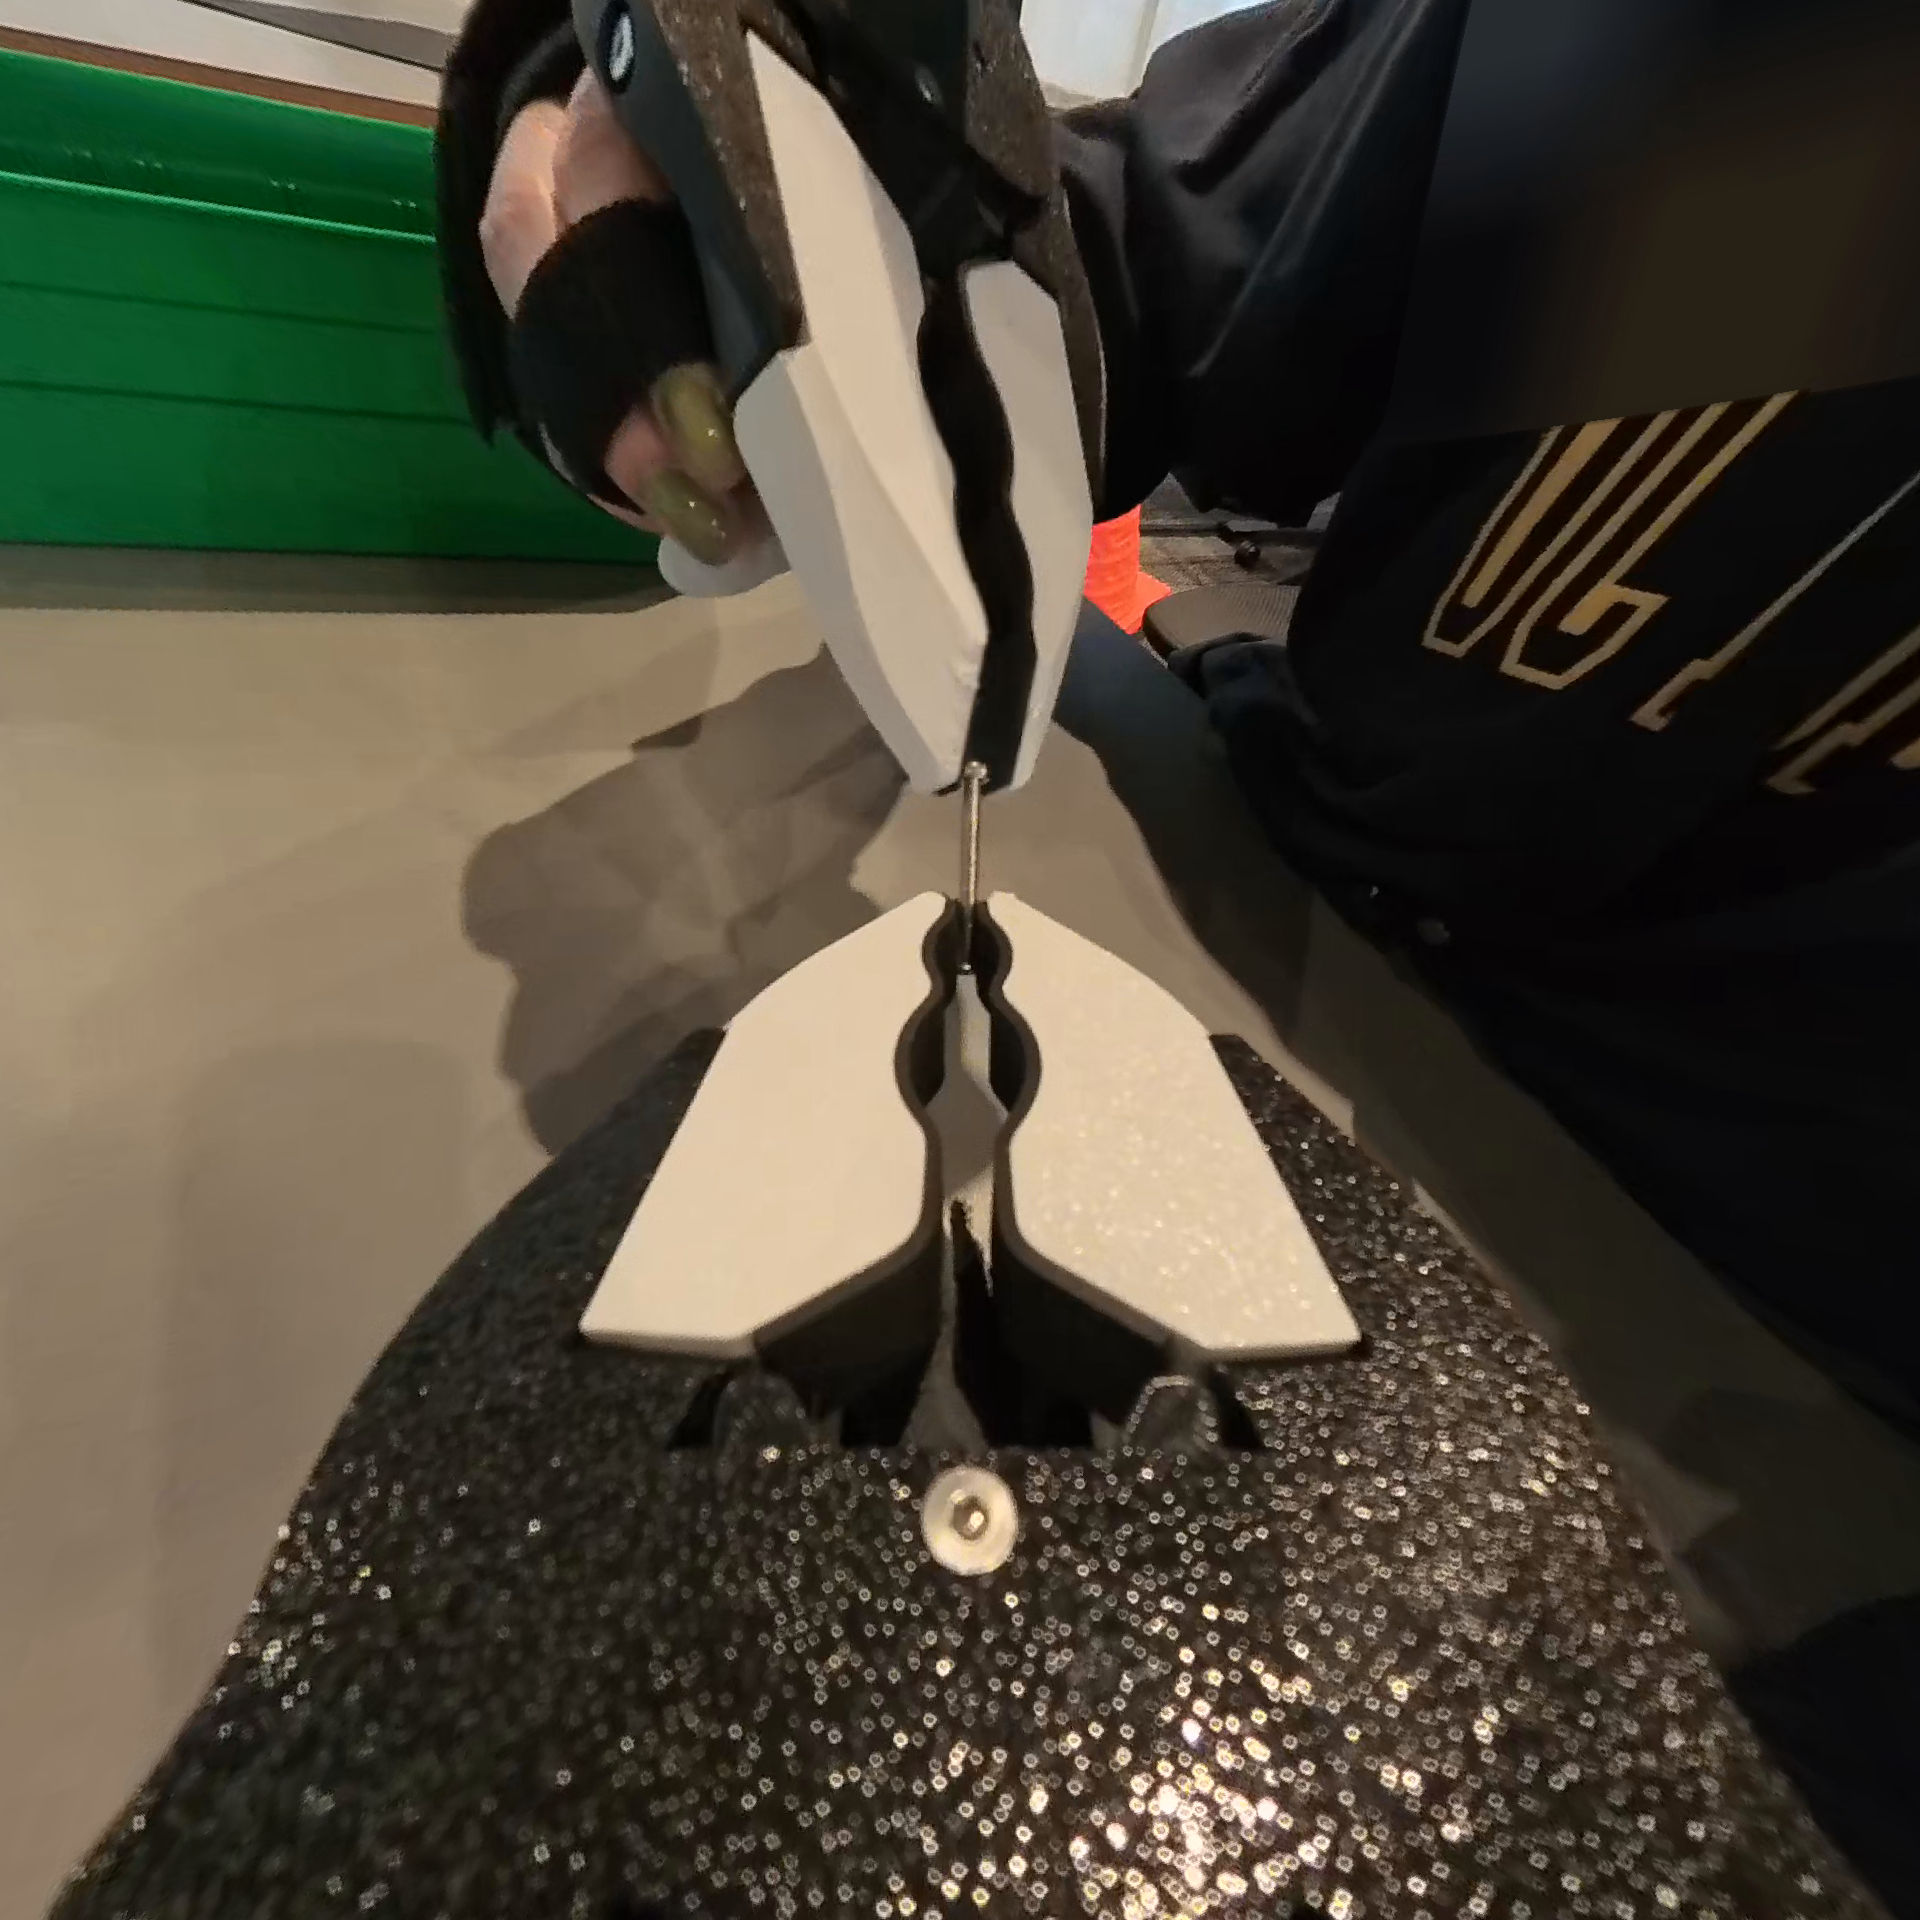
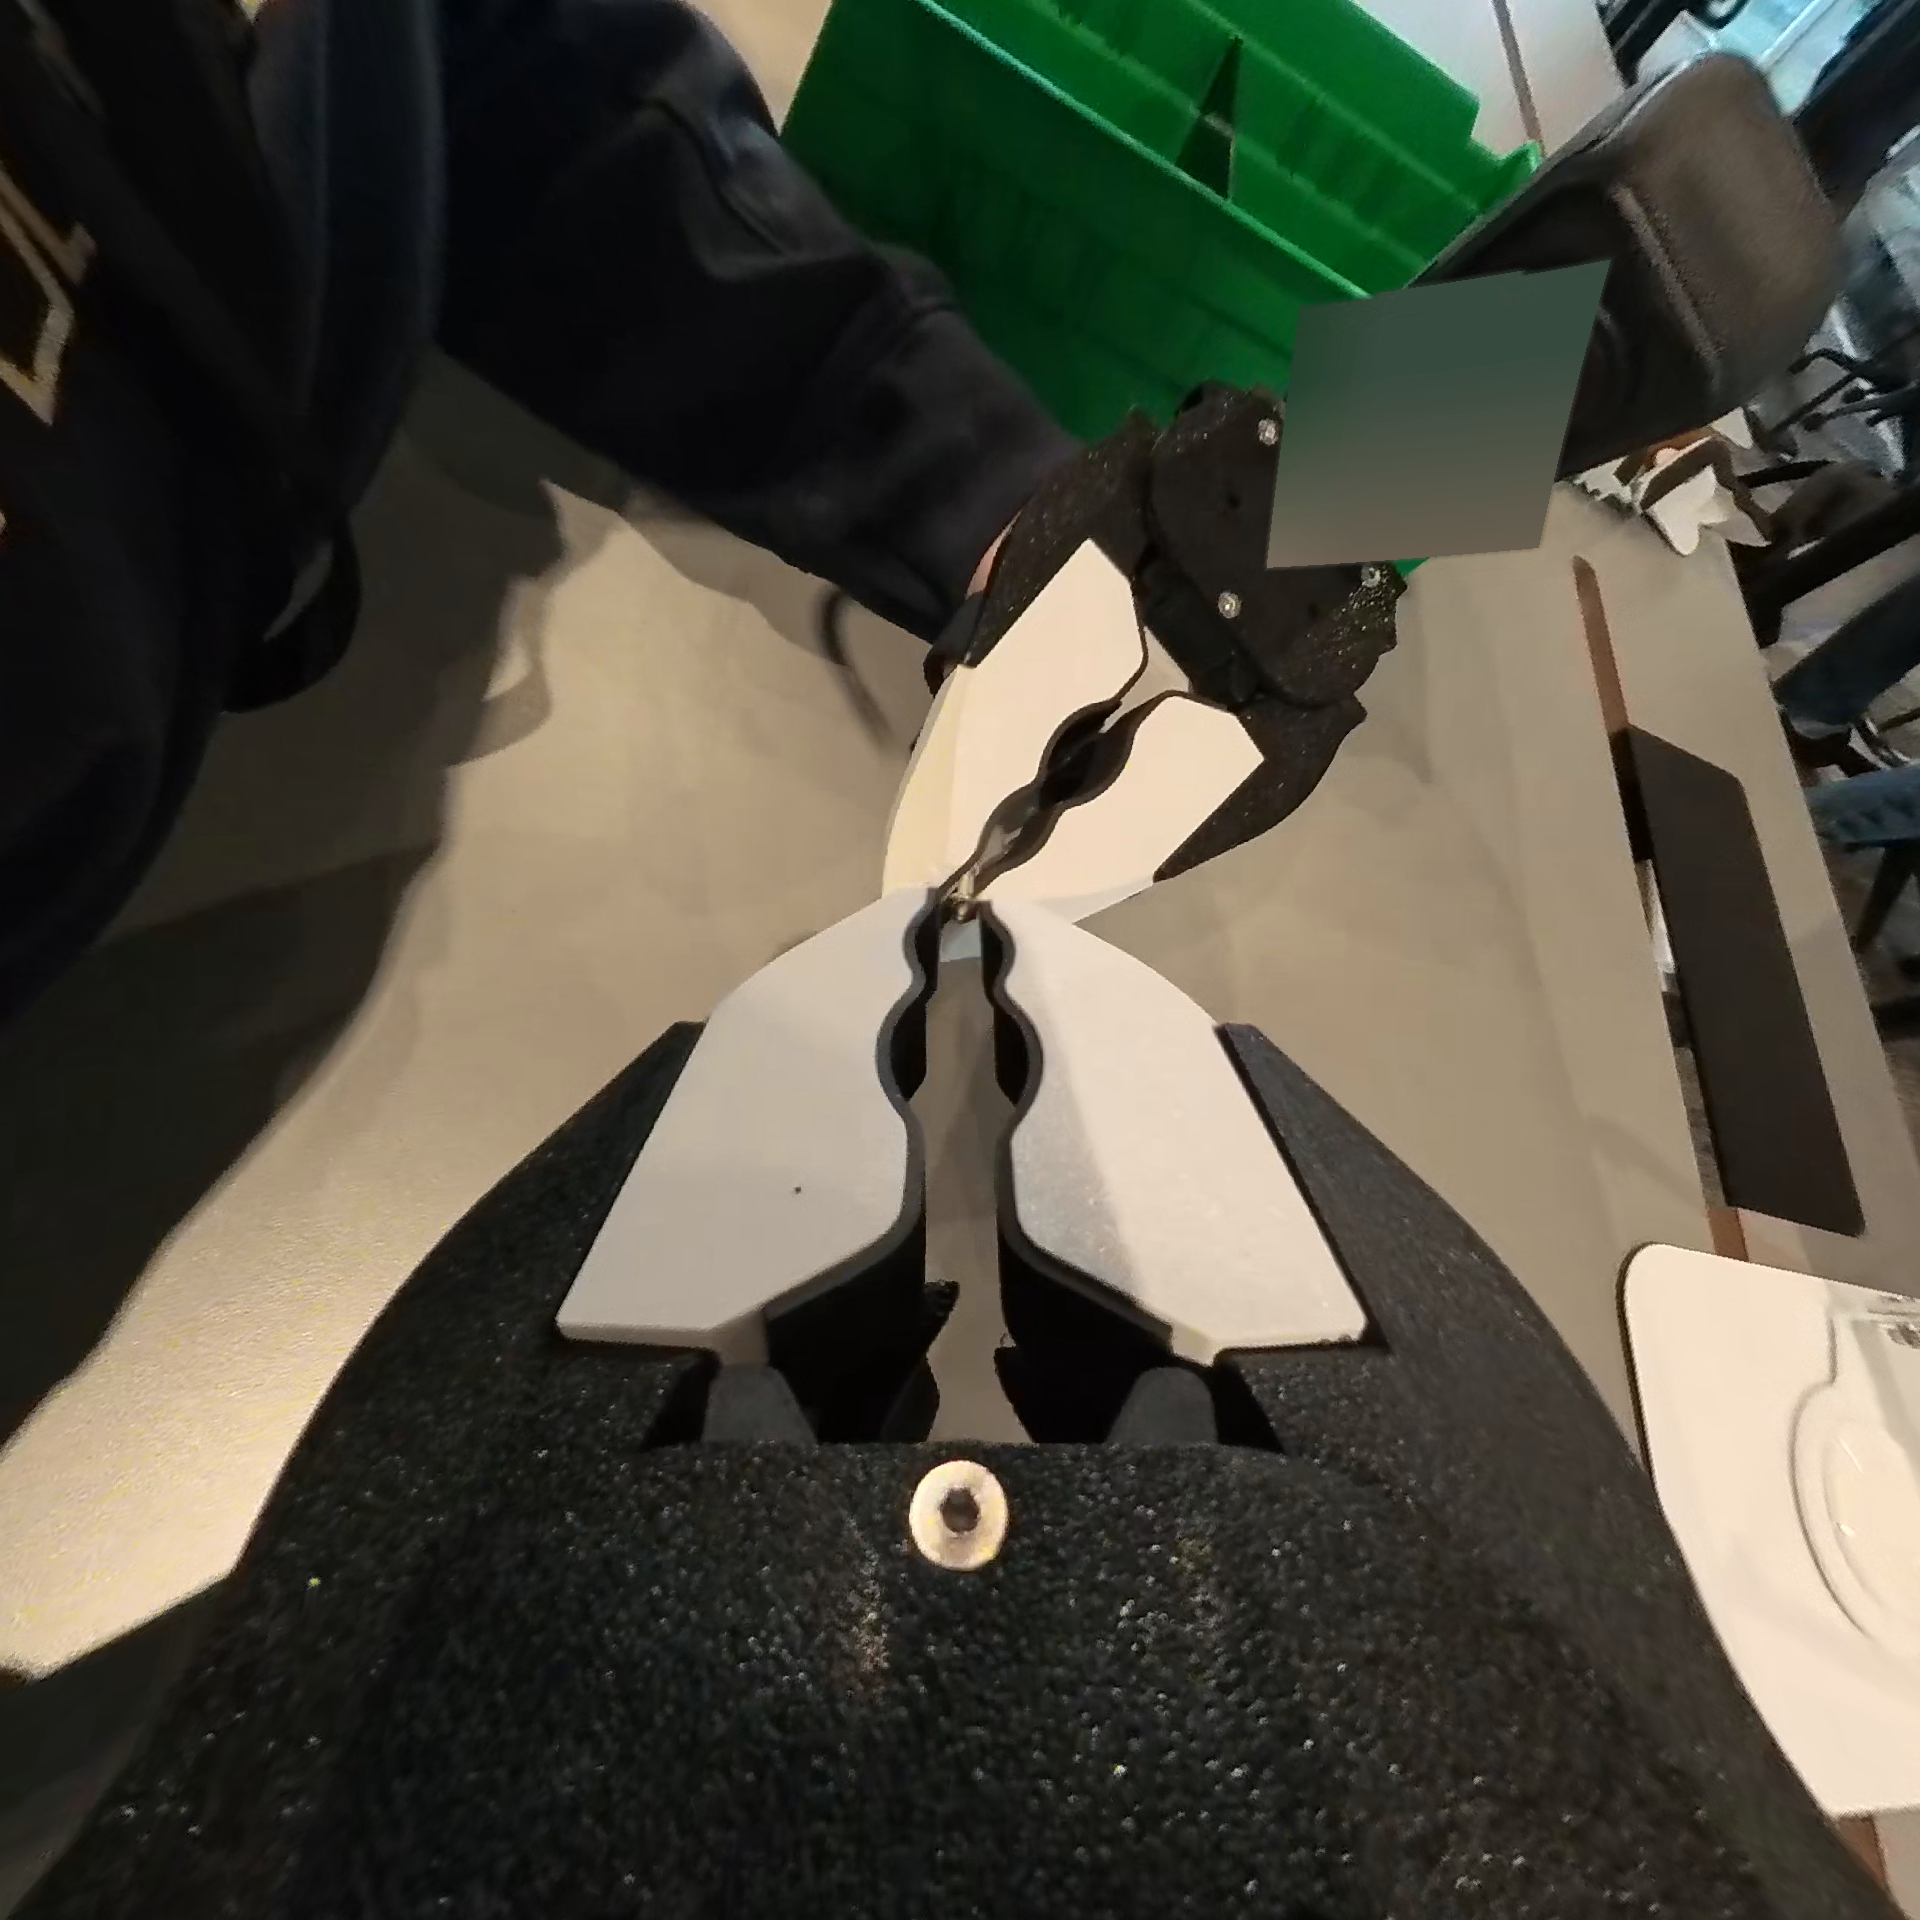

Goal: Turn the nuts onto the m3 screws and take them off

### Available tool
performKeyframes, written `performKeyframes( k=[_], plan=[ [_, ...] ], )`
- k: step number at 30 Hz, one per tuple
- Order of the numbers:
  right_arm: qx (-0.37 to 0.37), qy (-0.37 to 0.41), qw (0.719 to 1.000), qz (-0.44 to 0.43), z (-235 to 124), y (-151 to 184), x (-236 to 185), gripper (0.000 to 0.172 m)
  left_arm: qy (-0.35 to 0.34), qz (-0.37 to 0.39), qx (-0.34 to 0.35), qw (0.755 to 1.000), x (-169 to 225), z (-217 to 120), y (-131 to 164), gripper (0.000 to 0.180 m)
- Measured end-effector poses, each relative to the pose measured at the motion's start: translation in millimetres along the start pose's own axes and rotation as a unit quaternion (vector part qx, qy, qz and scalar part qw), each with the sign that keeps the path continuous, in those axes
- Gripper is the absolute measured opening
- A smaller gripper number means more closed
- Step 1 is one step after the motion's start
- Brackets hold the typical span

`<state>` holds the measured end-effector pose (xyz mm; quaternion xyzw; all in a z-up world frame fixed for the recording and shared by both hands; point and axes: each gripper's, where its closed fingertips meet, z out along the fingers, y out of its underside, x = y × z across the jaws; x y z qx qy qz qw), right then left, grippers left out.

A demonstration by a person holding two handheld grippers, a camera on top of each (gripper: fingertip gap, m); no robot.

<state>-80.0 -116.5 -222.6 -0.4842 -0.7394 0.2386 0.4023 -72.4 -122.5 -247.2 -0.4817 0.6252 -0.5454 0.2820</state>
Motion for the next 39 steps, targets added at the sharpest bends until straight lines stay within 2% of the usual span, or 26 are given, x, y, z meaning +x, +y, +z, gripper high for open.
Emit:
performKeyframes(
  k=[8,14,21,27,28,30,31,34,36,39],
  plan=[
    [-0.006,0.011,1.0,0.022,3,0,3,0.006,-0.006,-0.001,0.004,1.0,-1,-1,-1,0.002],
    [-0.017,0.059,0.993,0.102,2,2,11,0.005,-0.038,-0.001,0.03,0.999,-9,-7,-7,0.002],
    [-0.047,0.139,0.972,0.181,0,4,22,0.005,-0.104,0.03,0.042,0.993,-21,-12,-12,0.002],
    [-0.027,0.187,0.941,0.281,-3,3,41,0.006,-0.159,0.052,0.058,0.984,-30,-18,-19,0.002],
    [-0.015,0.204,0.936,0.286,-6,1,46,0.008,-0.171,0.054,0.067,0.982,-33,-20,-22,0.002],
    [0.033,0.263,0.926,0.268,-16,-4,55,0.034,-0.183,0.055,0.105,0.976,-34,-26,-33,0.002],
    [0.08,0.287,0.919,0.259,-22,-11,60,0.042,-0.185,0.053,0.127,0.973,-34,-29,-38,0.002],
    [0.249,0.296,0.888,0.248,-31,-38,62,0.045,-0.182,0.038,0.174,0.967,-34,-39,-46,0.002],
    [0.296,0.291,0.873,0.256,-25,-39,64,0.048,-0.172,0.03,0.189,0.966,-32,-42,-48,0.002],
    [0.349,0.23,0.866,0.276,-11,-45,61,0.053,-0.156,0.024,0.2,0.967,-29,-43,-50,0.002]
  ],
)
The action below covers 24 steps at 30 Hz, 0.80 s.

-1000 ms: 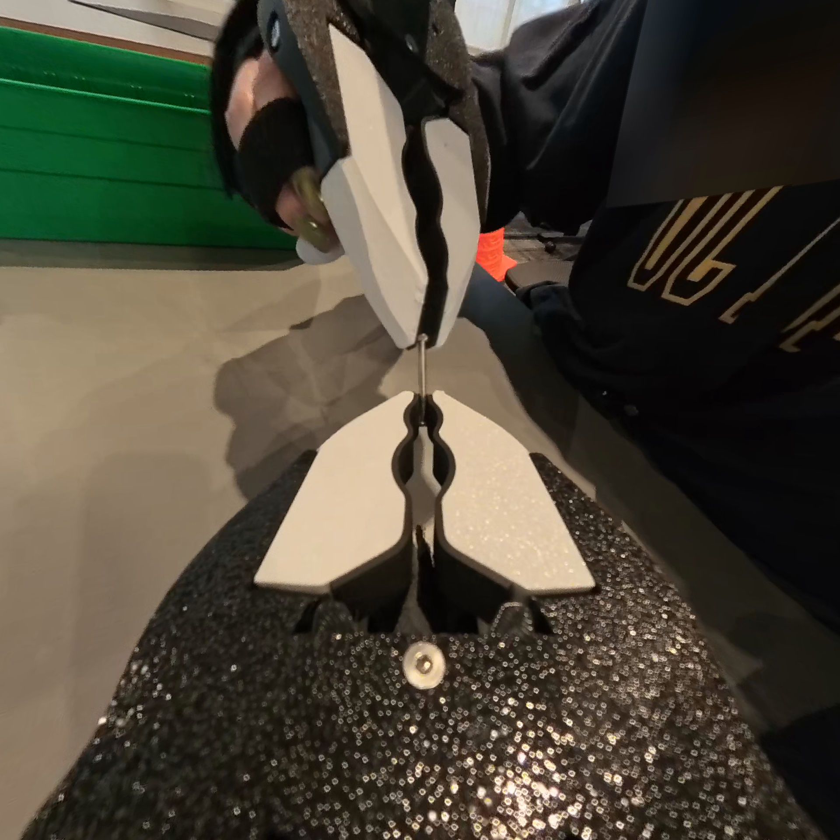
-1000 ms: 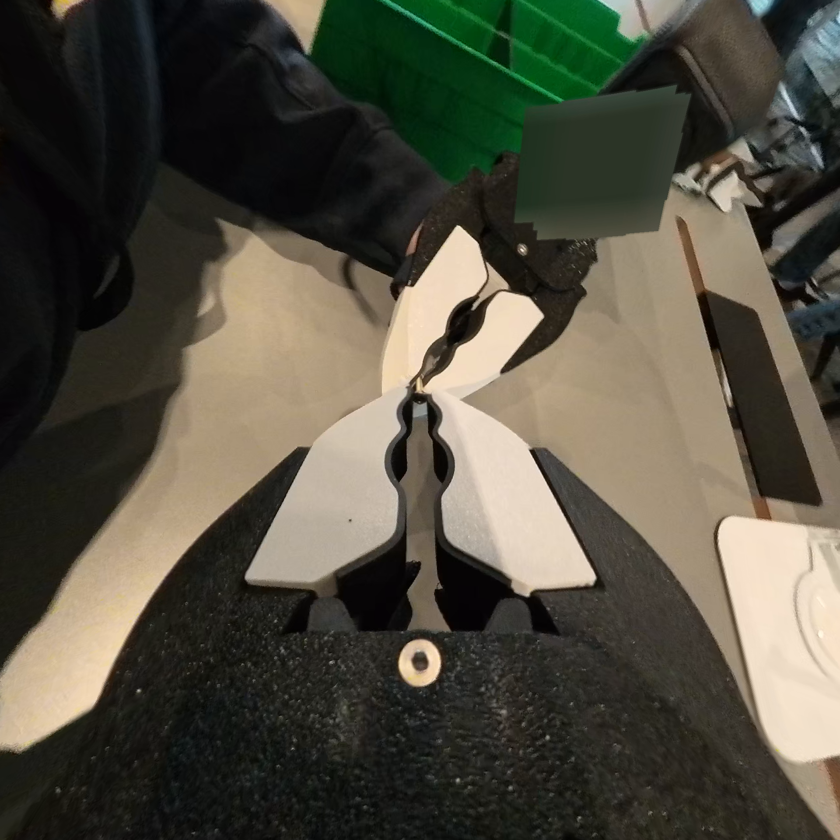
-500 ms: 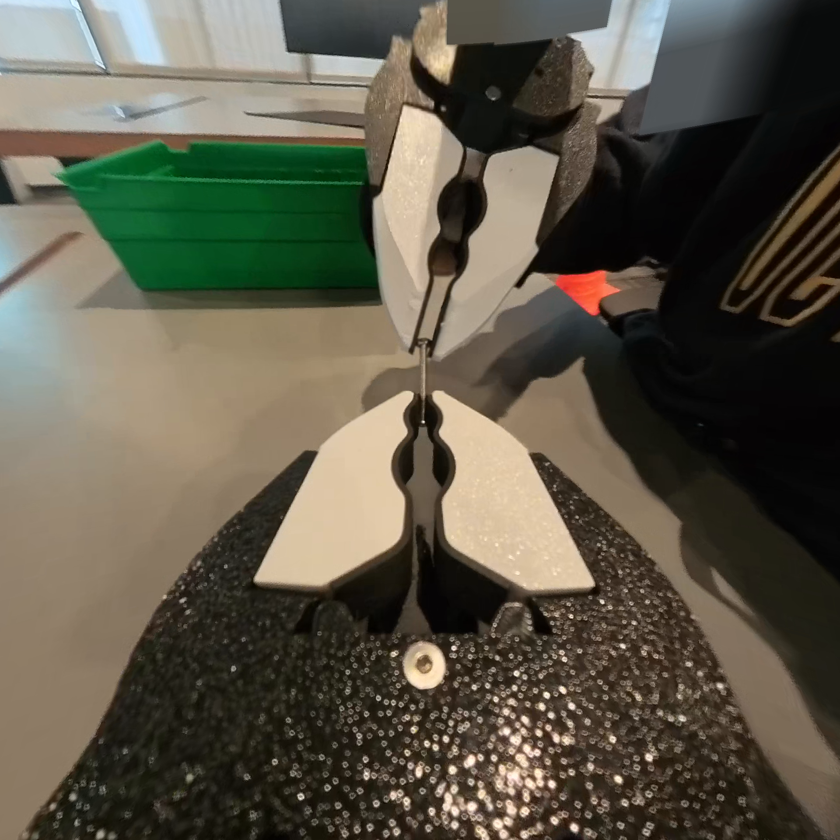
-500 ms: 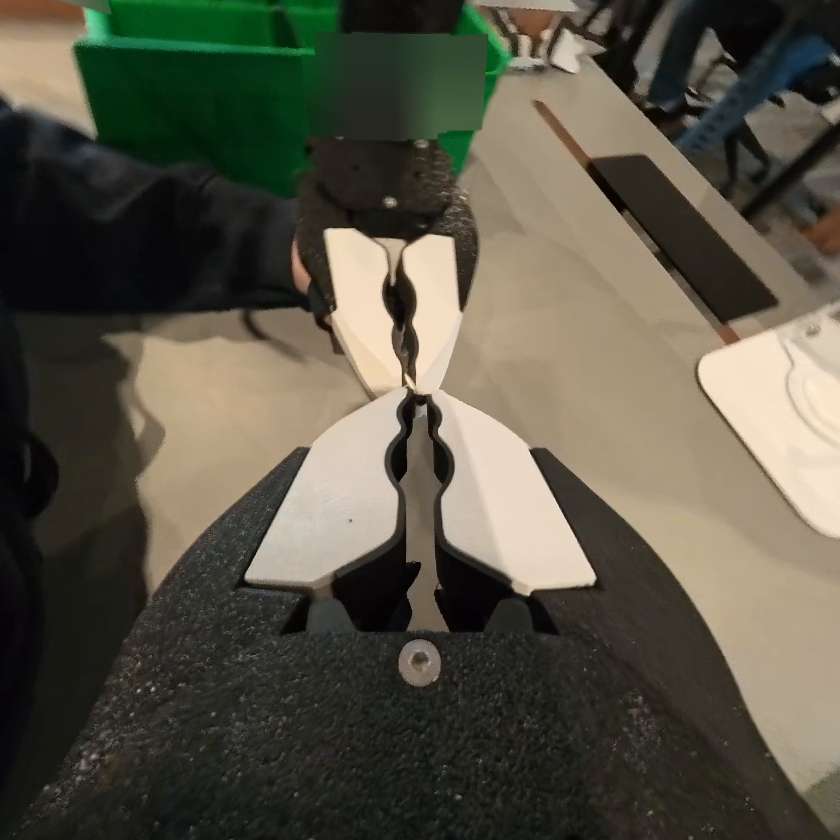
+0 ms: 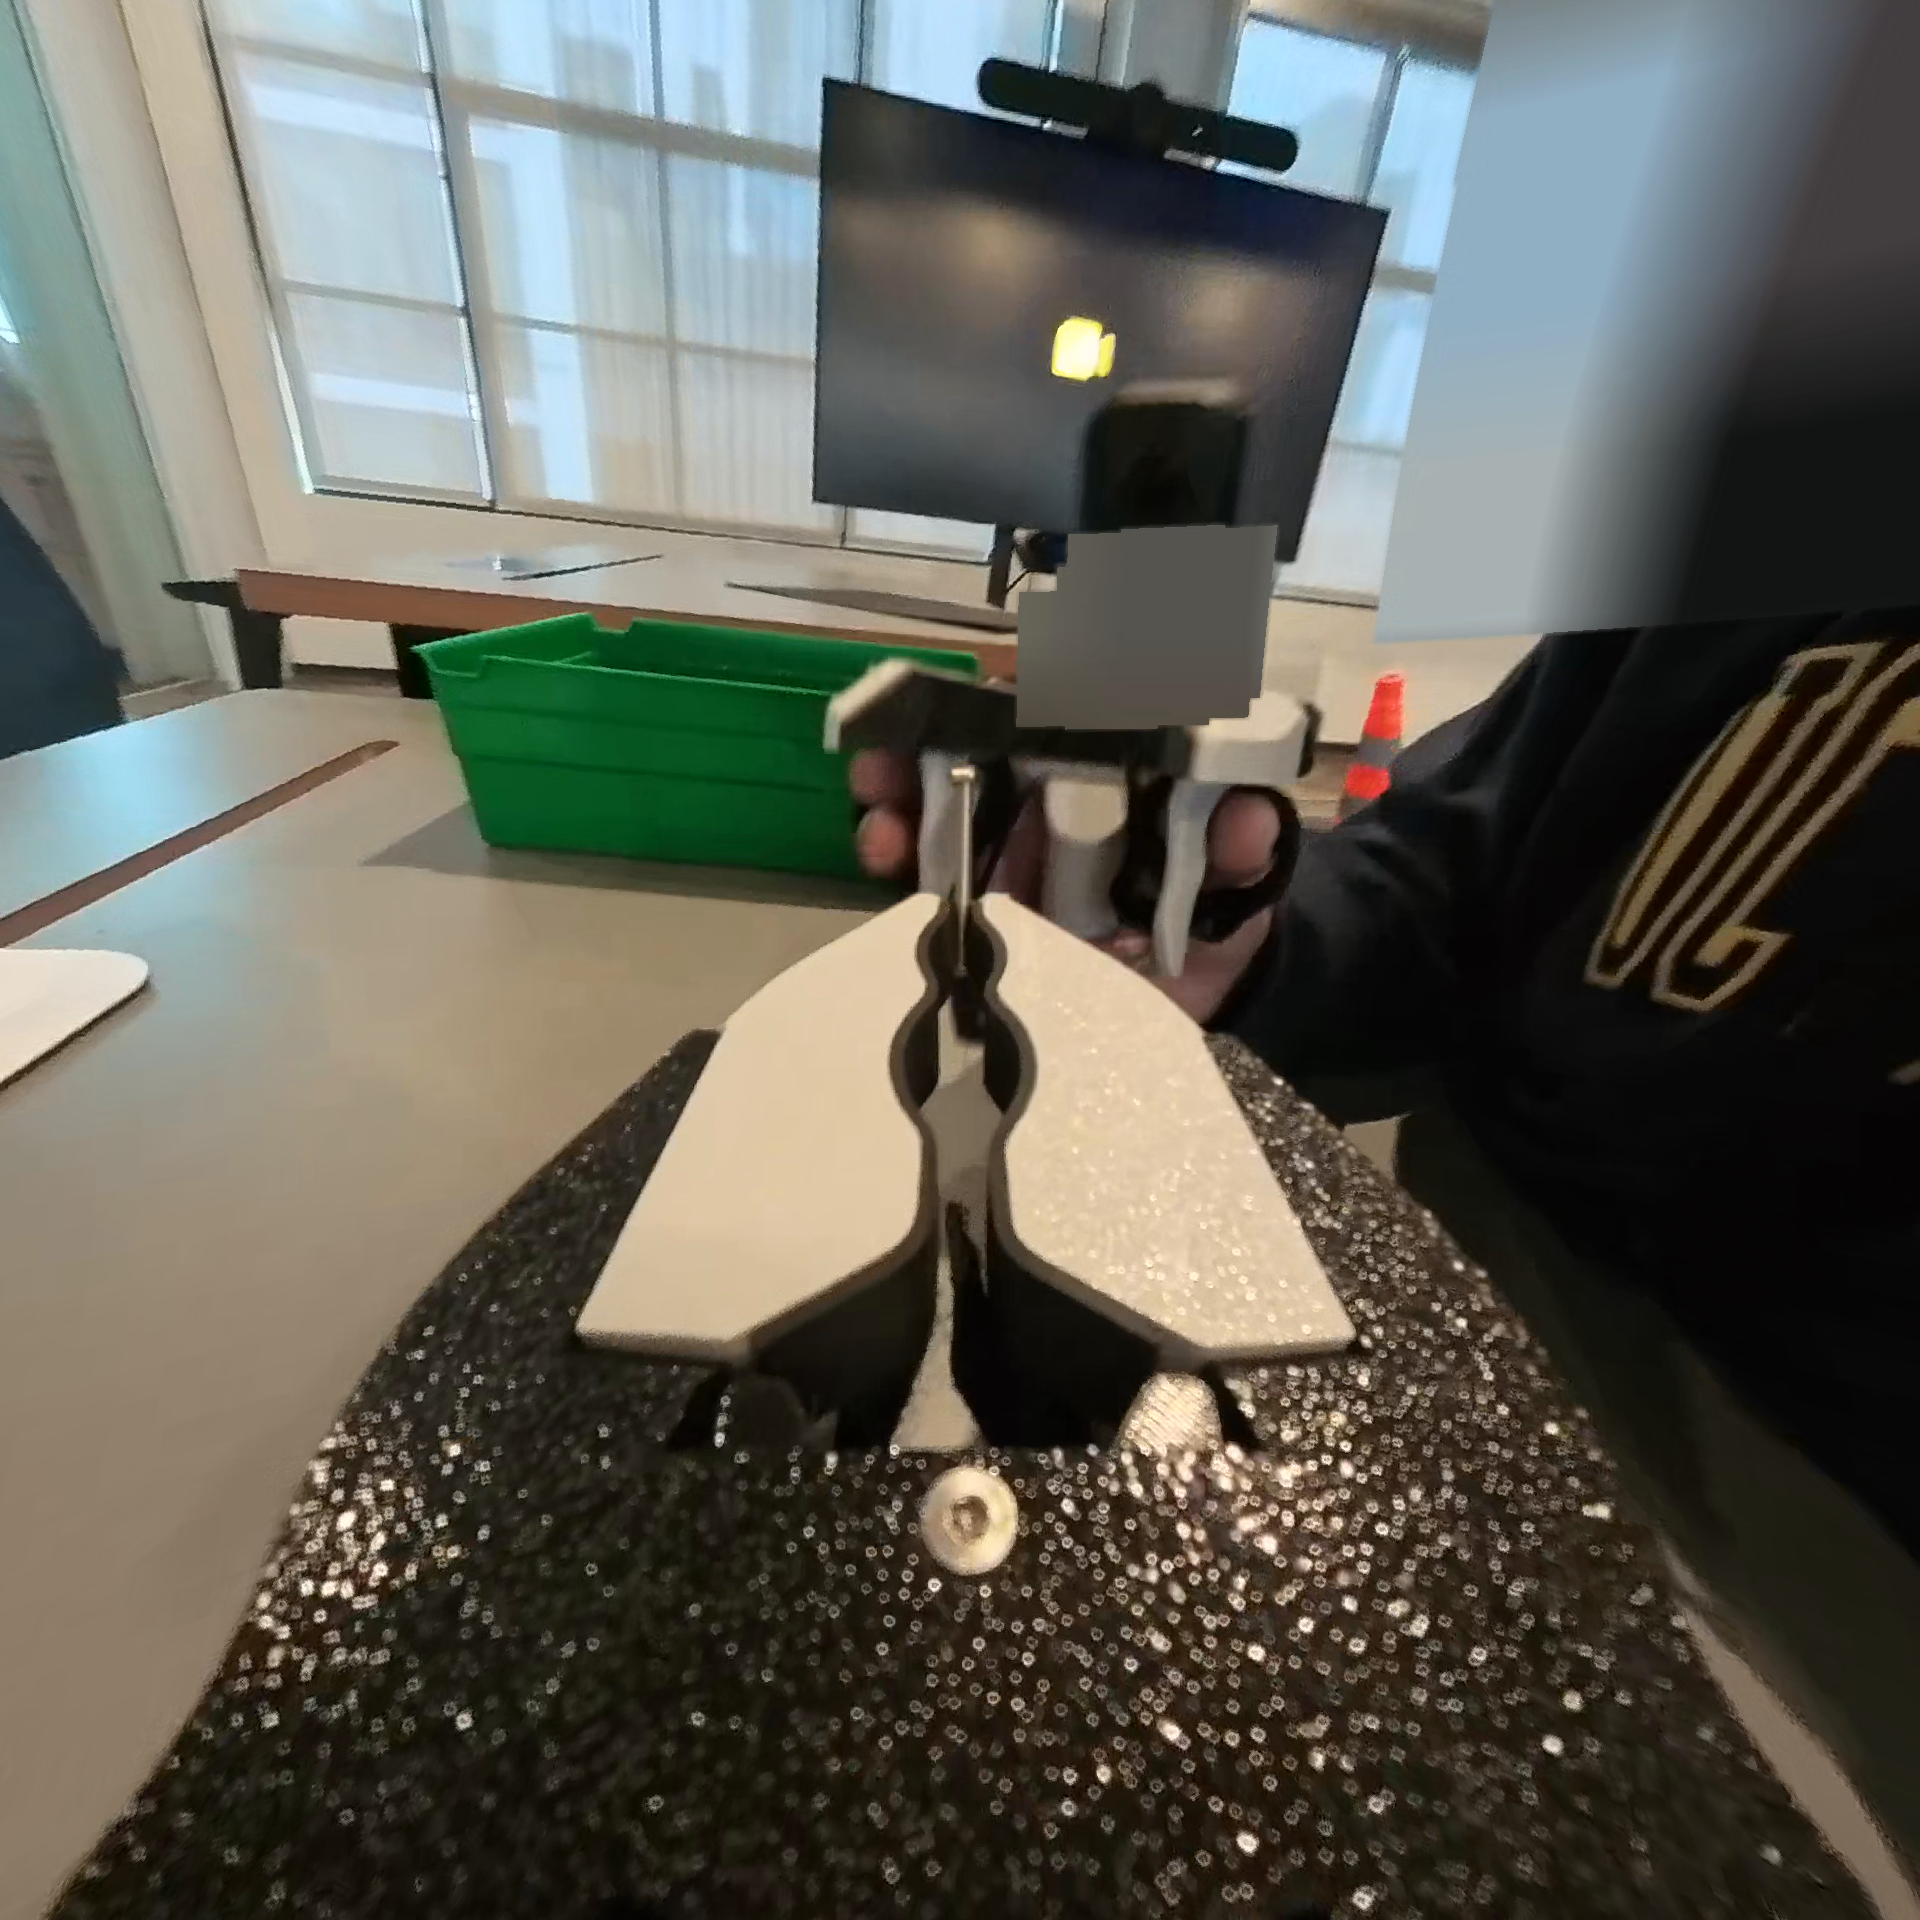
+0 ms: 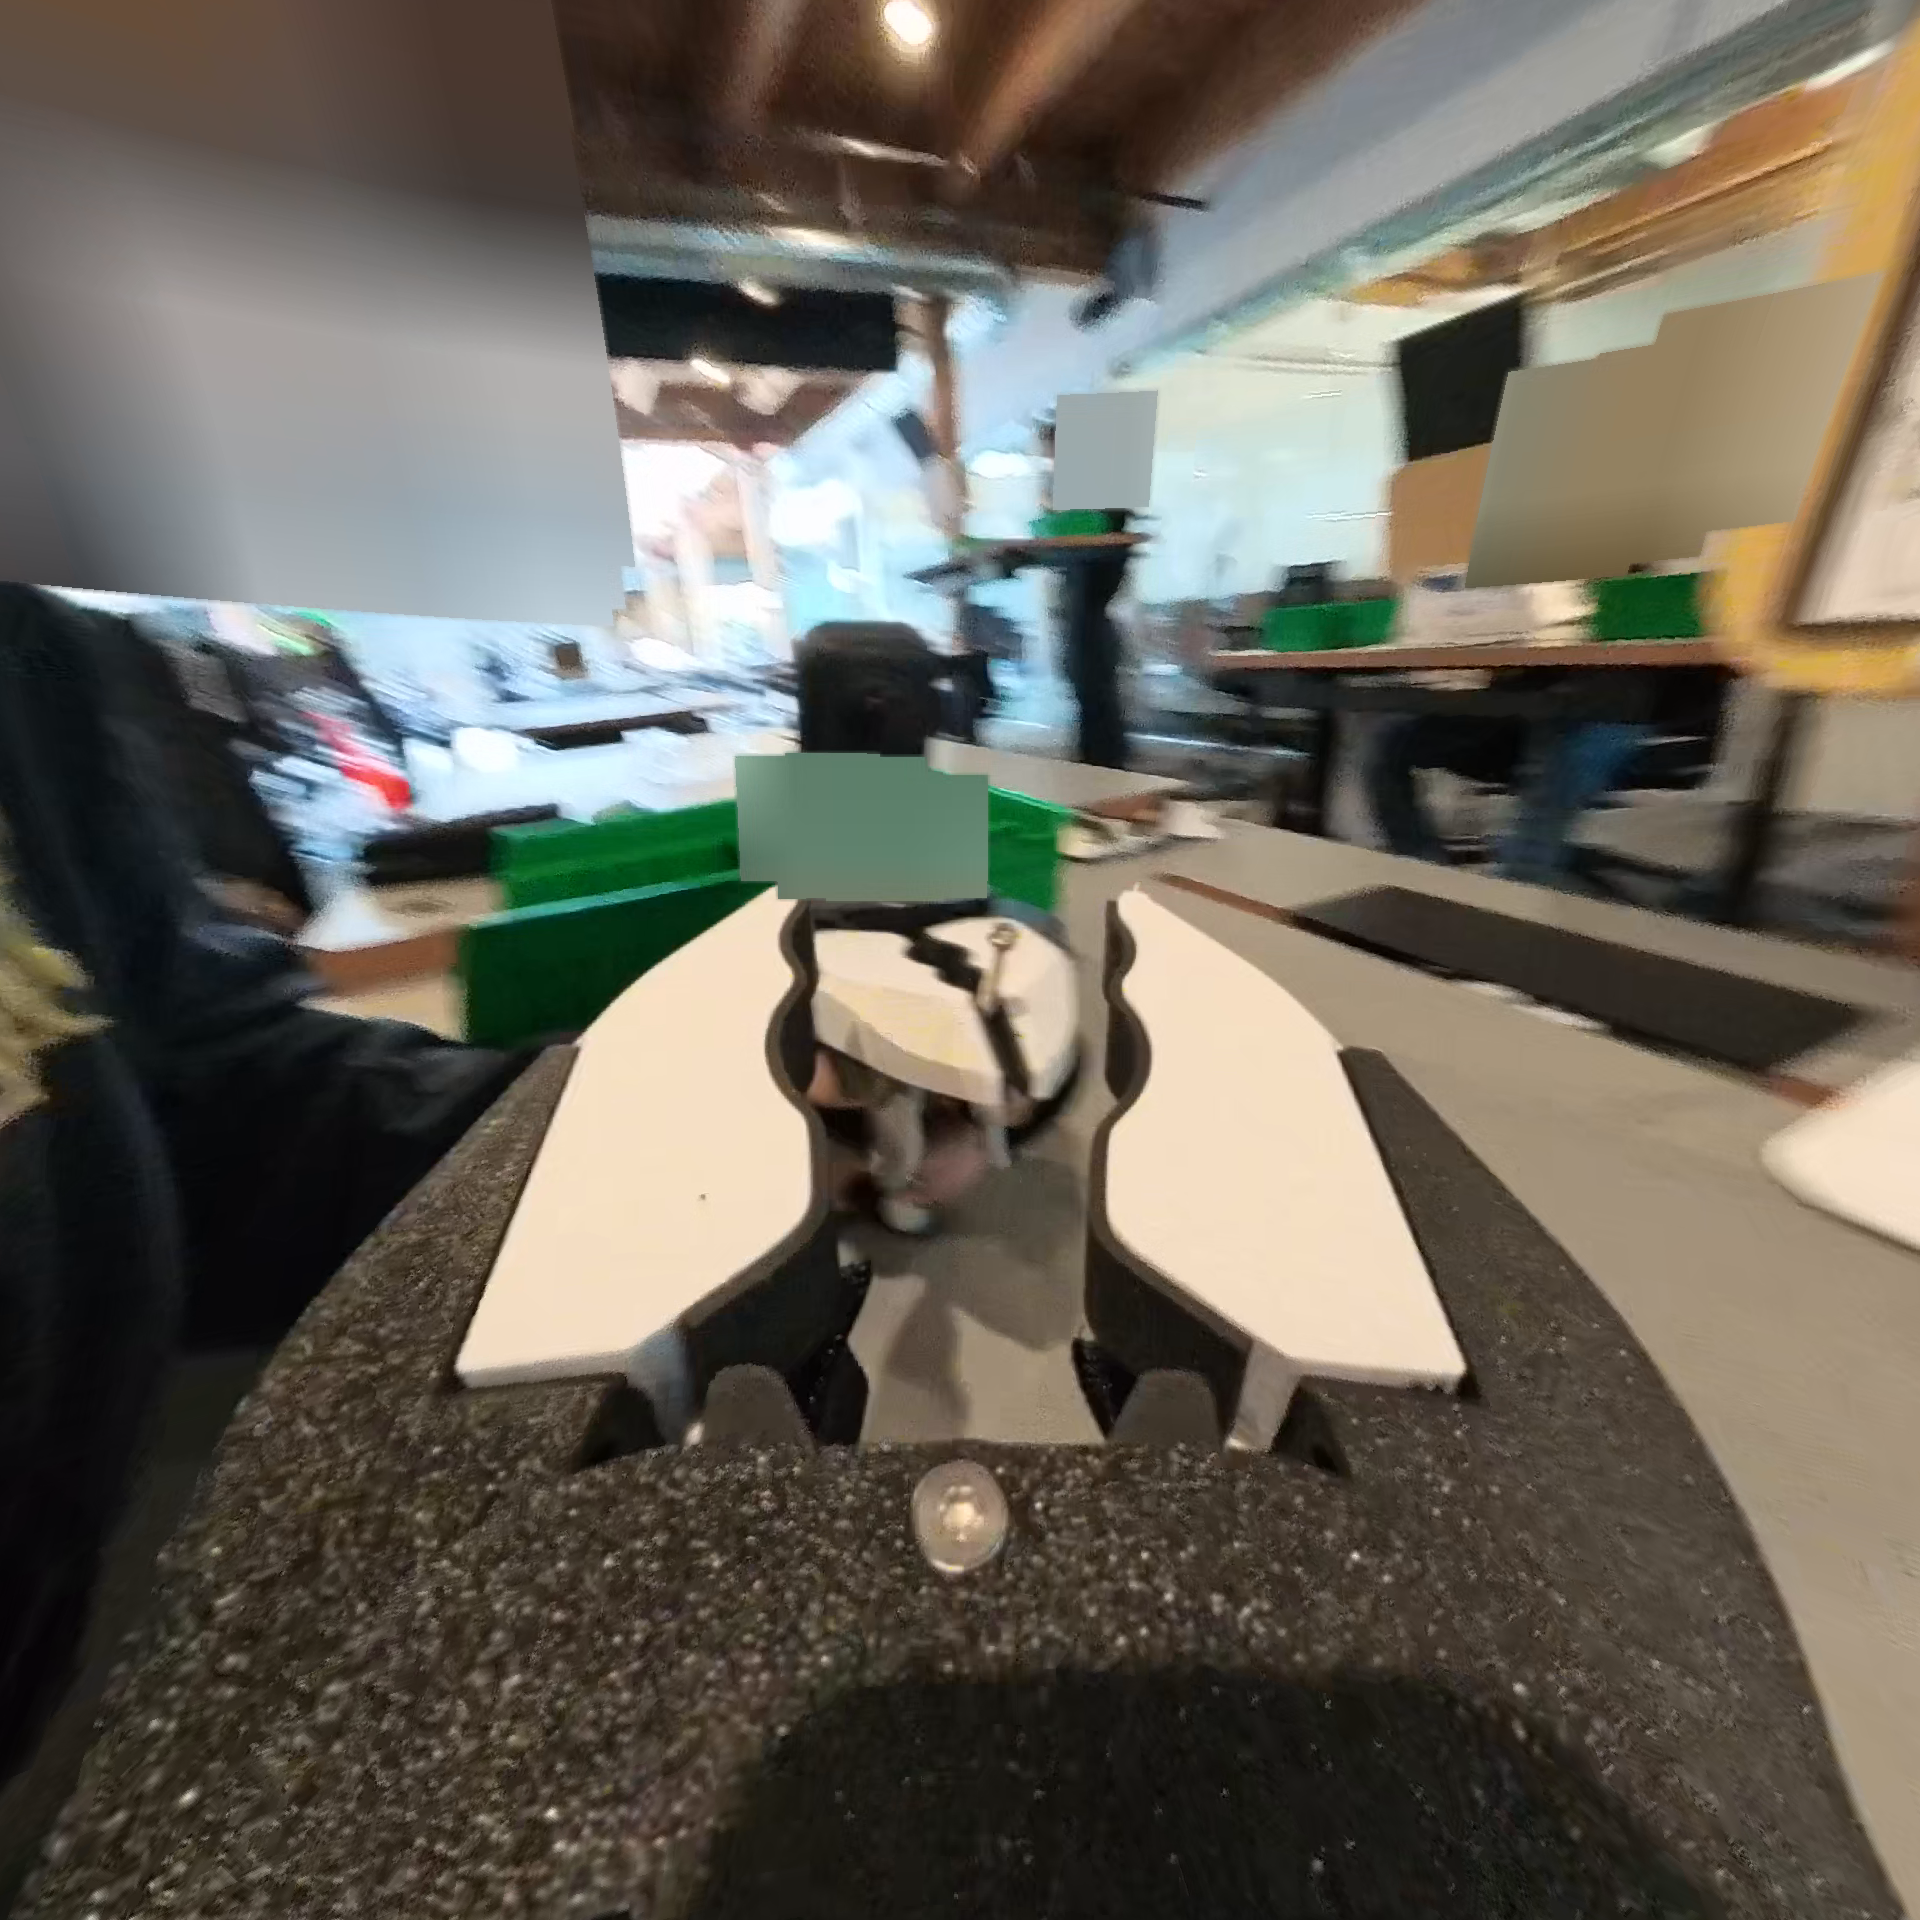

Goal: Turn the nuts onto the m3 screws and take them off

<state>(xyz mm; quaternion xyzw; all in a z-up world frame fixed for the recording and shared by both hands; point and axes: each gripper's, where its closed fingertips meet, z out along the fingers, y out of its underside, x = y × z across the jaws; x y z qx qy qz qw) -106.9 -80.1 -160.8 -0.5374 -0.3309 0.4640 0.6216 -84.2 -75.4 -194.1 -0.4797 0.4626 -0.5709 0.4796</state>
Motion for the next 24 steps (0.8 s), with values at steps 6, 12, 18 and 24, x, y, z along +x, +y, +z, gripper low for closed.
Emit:
performKeyframes(
  k=[6,12,18,24],
  plan=[
    [0.007,-0.071,0.996,0.047,7,0,-6,0.054,0.022,-0.015,-0.005,1.0,4,2,3,0.002],
    [-0.002,-0.106,0.993,0.051,12,6,-15,0.05,0.027,-0.022,-0.004,0.999,5,2,3,0.002],
    [-0.005,-0.101,0.994,0.044,10,8,-13,0.046,0.026,-0.024,-0.008,0.999,5,3,4,0.002],
    [-0.01,-0.093,0.995,0.034,7,10,-12,0.046,0.024,-0.024,-0.015,0.999,5,4,6,0.002]
  ],
)
